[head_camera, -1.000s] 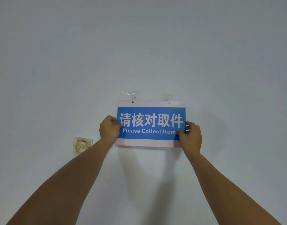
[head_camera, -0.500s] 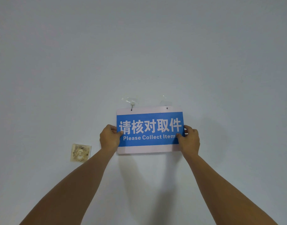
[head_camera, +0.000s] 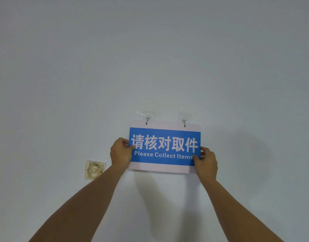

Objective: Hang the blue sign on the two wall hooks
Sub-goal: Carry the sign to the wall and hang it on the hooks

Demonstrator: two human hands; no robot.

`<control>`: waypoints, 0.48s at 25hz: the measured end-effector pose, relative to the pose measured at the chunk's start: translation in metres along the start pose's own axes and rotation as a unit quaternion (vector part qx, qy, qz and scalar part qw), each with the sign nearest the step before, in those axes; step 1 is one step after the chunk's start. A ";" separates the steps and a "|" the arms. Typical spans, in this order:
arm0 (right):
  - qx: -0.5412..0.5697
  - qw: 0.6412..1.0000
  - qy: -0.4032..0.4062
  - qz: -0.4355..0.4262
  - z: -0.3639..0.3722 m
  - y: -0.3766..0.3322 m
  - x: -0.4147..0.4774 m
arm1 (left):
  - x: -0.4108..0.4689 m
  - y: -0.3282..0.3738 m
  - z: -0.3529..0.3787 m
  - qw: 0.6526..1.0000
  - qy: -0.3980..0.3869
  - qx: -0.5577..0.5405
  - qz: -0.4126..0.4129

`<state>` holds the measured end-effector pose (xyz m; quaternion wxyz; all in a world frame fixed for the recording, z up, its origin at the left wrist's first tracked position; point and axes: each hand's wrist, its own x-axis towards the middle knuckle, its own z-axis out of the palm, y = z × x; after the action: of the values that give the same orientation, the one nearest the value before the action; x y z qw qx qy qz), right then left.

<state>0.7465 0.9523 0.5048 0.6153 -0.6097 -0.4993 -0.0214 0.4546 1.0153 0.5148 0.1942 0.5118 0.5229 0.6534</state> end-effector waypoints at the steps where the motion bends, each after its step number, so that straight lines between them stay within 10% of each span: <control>1: 0.004 1.000 0.000 0.004 0.001 0.000 0.000 | 0.000 0.000 0.000 1.000 0.002 0.005 0.003; 12: -0.022 0.999 -0.047 0.016 0.011 0.004 -0.005 | -0.004 -0.003 0.015 0.997 0.009 0.058 0.053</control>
<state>0.7406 0.9590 0.4961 0.5782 -0.6310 -0.5172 0.0060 0.4686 1.0211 0.5089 0.1249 0.5432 0.5341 0.6357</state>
